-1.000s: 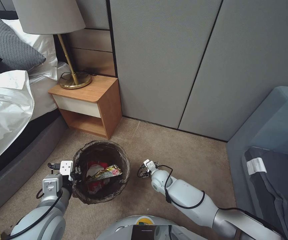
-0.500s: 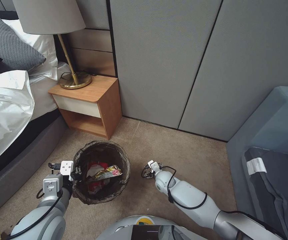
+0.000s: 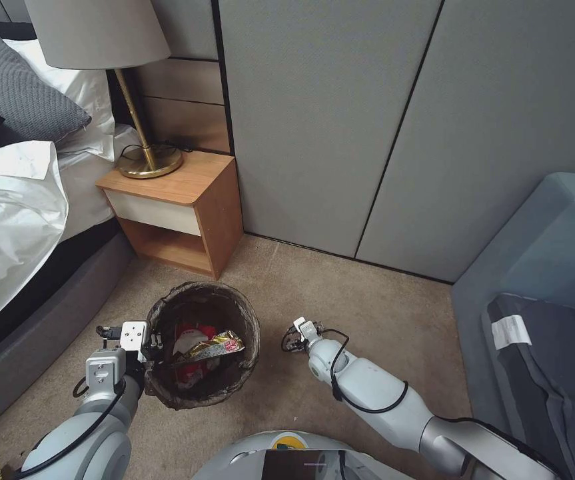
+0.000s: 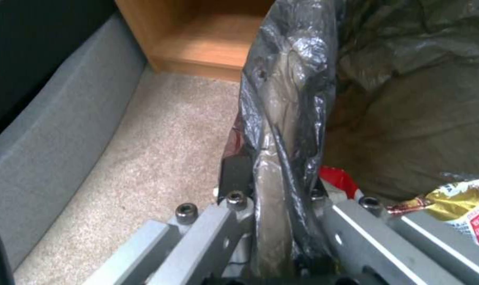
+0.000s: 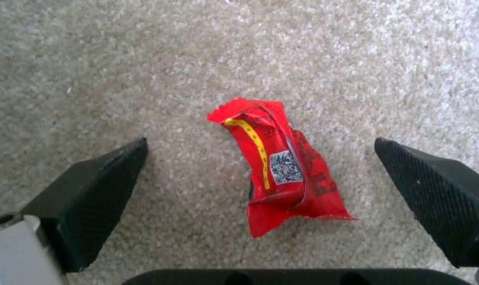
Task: Pick up the trash bin, then pick up the garbage from the floor and place it into the trash bin.
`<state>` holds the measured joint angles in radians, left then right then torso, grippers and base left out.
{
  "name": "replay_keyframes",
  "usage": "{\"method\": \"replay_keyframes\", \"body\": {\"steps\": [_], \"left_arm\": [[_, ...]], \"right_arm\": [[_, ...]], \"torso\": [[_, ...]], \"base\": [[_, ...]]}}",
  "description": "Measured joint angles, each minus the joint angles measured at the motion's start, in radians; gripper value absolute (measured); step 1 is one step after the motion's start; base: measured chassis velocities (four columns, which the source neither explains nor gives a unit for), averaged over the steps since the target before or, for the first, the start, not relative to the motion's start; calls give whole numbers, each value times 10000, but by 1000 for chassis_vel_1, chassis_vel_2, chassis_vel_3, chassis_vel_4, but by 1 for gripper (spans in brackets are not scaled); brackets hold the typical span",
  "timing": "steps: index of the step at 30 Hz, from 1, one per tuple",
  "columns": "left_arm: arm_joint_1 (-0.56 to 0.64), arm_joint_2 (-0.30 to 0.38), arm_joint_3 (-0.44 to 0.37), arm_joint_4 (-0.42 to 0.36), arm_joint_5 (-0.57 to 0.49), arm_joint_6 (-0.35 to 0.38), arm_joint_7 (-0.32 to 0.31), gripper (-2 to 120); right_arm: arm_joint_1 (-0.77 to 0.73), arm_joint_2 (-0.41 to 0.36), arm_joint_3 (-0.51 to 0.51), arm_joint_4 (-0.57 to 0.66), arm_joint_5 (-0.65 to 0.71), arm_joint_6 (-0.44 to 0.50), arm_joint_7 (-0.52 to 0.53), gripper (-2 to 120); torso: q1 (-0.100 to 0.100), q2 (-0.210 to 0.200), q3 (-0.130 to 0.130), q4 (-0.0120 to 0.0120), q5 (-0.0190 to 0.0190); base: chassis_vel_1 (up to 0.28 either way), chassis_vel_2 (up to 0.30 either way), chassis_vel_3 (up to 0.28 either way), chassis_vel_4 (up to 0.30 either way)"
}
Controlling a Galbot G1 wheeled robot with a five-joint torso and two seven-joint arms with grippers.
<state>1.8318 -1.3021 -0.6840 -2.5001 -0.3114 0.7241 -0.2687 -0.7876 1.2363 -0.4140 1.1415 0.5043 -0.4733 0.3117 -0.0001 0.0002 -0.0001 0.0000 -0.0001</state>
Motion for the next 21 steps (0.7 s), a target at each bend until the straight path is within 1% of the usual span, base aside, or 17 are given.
{"method": "replay_keyframes", "body": {"steps": [5,18,21], "left_arm": [[-2,1,0,0,2,-1,1,3],[7,44,8,0,13,-9,0,3],[9,40,23,0,17,-11,1,3]], "right_arm": [[17,50,5,-84,-15,4,-7,100],[-143,-26,46,-17,-30,38,20,100],[-187,-27,38,25,-25,64,18,94]], "torso": [[0,0,0,-4,-2],[0,-2,1,3,5],[0,-1,1,-4,-3]], "base": [[0,0,0,0],[0,0,0,0],[0,0,0,0]]}}
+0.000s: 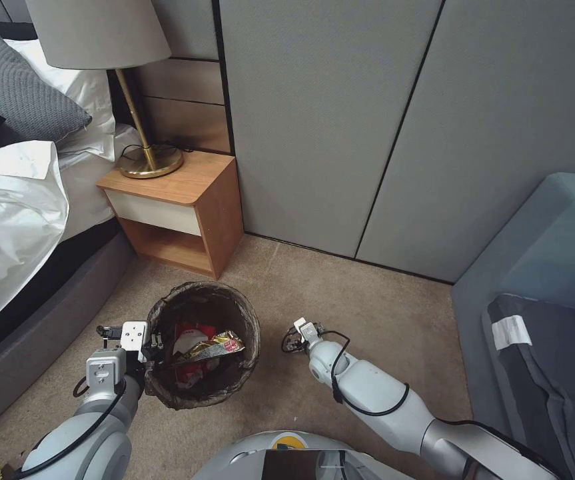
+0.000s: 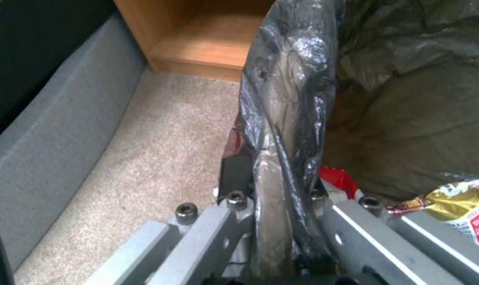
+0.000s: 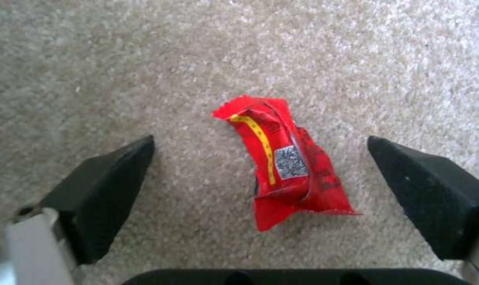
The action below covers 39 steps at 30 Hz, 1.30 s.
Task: Pick up the trash bin, then pick up the garbage from the floor and place it into the trash bin.
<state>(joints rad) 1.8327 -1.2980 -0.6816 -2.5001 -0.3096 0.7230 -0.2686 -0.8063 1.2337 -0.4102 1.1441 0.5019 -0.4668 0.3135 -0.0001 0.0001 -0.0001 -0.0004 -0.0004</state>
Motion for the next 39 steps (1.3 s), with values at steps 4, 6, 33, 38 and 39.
{"method": "replay_keyframes", "body": {"steps": [4,6,33,38,39], "left_arm": [[0,-2,5,0,1,0,0,3],[1,-3,10,0,2,-1,0,3],[73,-66,29,0,76,0,-3,3],[82,-94,56,0,130,0,2,3],[82,-94,56,0,130,0,2,3]], "right_arm": [[-28,-14,6,42,11,2,0,92],[-90,-54,45,118,21,3,-3,89],[-581,-318,389,638,7,96,134,28],[-653,-358,457,668,-30,115,161,7],[-653,-358,457,668,-30,115,161,7]], "torso": [[0,0,0,2,2],[0,0,0,6,6],[1,-2,2,5,-10],[1,-3,3,2,-2],[1,-3,3,2,-2]], "base": [[0,0,0,0],[0,0,0,0],[0,0,0,0],[0,0,0,0],[0,0,0,0]]}}
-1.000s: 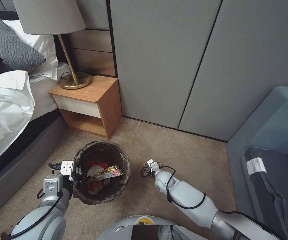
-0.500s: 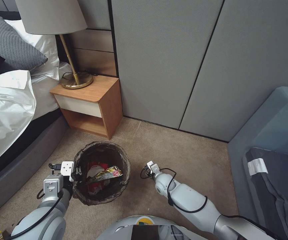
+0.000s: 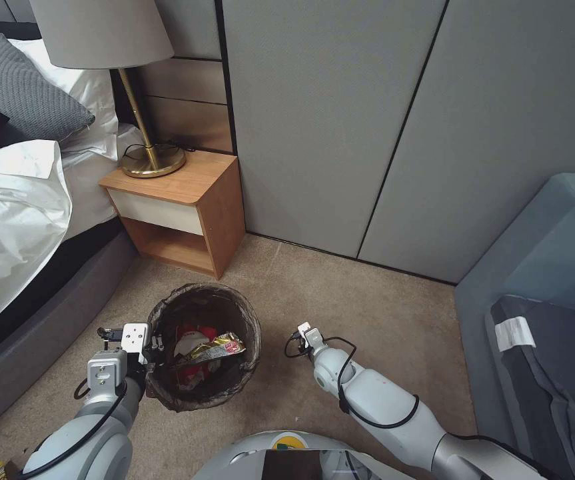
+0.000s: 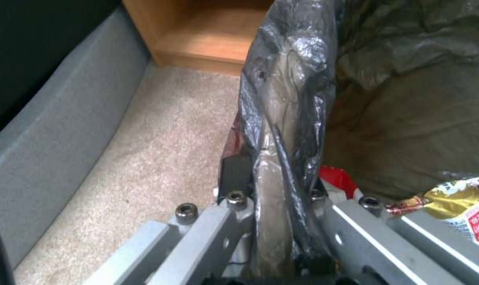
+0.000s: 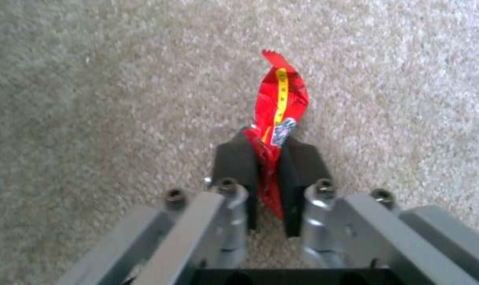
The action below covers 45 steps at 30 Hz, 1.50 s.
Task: Pick up the trash bin, then pick up the garbage from the floor and place it into the trash bin.
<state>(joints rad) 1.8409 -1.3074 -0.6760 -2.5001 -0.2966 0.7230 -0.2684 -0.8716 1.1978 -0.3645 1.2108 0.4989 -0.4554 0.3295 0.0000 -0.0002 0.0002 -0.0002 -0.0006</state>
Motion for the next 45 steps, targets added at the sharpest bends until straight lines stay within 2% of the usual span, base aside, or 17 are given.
{"method": "replay_keyframes", "body": {"steps": [1,12,16,23,26,27,30,34,37,38,41,45], "left_arm": [[4,-1,5,0,10,0,5,3],[8,-6,35,0,25,-1,17,3],[18,17,37,0,20,-1,19,3],[69,49,36,0,4,-1,19,3],[91,73,35,0,-2,-1,18,3],[91,73,35,0,-2,-1,18,3],[102,79,35,0,-8,-1,16,3],[107,79,36,0,-12,-1,16,3],[124,84,45,0,-68,7,10,3],[124,84,45,0,-68,7,10,3],[154,91,50,0,-104,26,3,3],[175,95,64,0,-113,40,2,3]], "right_arm": [[-18,-15,20,14,-13,4,19,0],[-183,-90,305,309,-121,40,202,0],[-324,-267,725,889,-222,100,364,0],[-658,-1236,1569,2527,-240,116,467,0],[-889,-1812,1999,3739,-283,261,492,0],[-889,-1812,1999,3739,-283,261,492,0],[-1160,-2363,2523,5301,-167,388,587,0],[-1287,-2671,2837,6188,2,413,622,0],[-1407,-3021,3289,7389,343,444,626,0],[-1407,-3021,3289,7389,343,444,626,0],[-1382,-3241,3560,8521,818,514,614,0],[-1225,-3535,3665,9419,1282,639,362,0]], "torso": [[0,0,0,-1,2],[0,0,1,0,5],[0,-1,-1,-3,6],[0,0,-1,-2,6],[0,0,-2,3,8],[0,0,-2,3,8],[0,0,-2,2,8],[0,0,-2,2,7],[0,1,-2,1,8],[0,1,-2,1,8],[0,1,-2,2,7],[0,1,-2,3,6]], "base": [[0,0,0,0],[0,0,0,0],[0,0,0,0],[0,0,0,0],[0,0,0,0],[0,0,0,0],[0,0,0,0],[0,0,0,0],[0,0,0,0],[0,0,0,0],[0,0,0,0],[0,0,0,0]]}}
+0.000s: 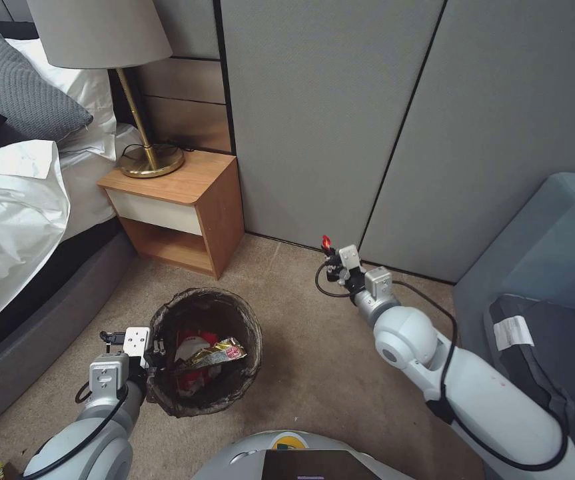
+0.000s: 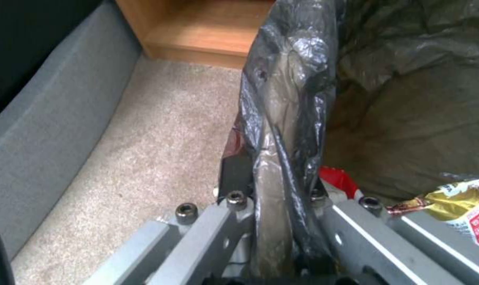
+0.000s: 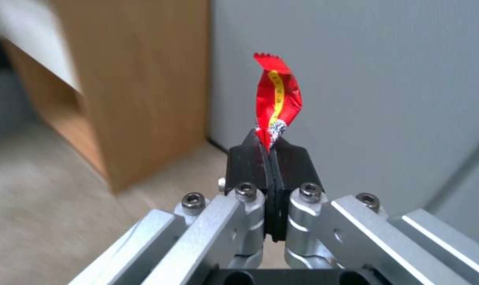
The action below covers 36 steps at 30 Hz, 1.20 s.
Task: Pick up the trash bin, then pick up the garbage from the floor and place it into the trash bin.
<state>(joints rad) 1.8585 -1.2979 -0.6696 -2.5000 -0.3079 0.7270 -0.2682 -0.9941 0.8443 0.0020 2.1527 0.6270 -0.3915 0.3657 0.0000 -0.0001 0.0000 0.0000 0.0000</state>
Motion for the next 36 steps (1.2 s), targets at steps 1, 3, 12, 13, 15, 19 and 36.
{"method": "replay_keyframes", "body": {"steps": [1,3,12,13,15,19,36], "left_arm": [[0,1,5,-1,0,4,0,3],[-1,-4,11,0,0,6,0,3],[7,-71,52,-1,13,34,-4,3],[4,-80,57,0,15,35,-5,3],[-12,-93,72,0,18,38,-6,3],[-54,-135,100,0,35,44,-9,3],[-163,-237,110,0,95,56,-1,3]], "right_arm": [[68,-92,-3,270,188,80,-125,0],[125,-176,-40,540,367,163,-282,0],[426,-302,-754,1464,743,305,-1574,0],[459,-294,-820,1466,733,322,-1698,0],[585,-287,-1001,1466,690,396,-2071,0],[1158,-339,-1579,1503,696,512,-2838,0],[3322,-469,-4414,1765,1360,134,-2724,0]], "torso": [[0,0,0,0,0],[0,0,0,0,0],[0,0,0,0,0],[0,0,0,0,1],[0,0,0,-1,0],[0,0,0,-1,0],[0,0,1,-1,0]], "base": [[0,0,0,0],[0,0,0,0],[0,0,0,0],[0,0,0,0],[0,0,0,0],[0,0,0,0],[0,0,0,0]]}}
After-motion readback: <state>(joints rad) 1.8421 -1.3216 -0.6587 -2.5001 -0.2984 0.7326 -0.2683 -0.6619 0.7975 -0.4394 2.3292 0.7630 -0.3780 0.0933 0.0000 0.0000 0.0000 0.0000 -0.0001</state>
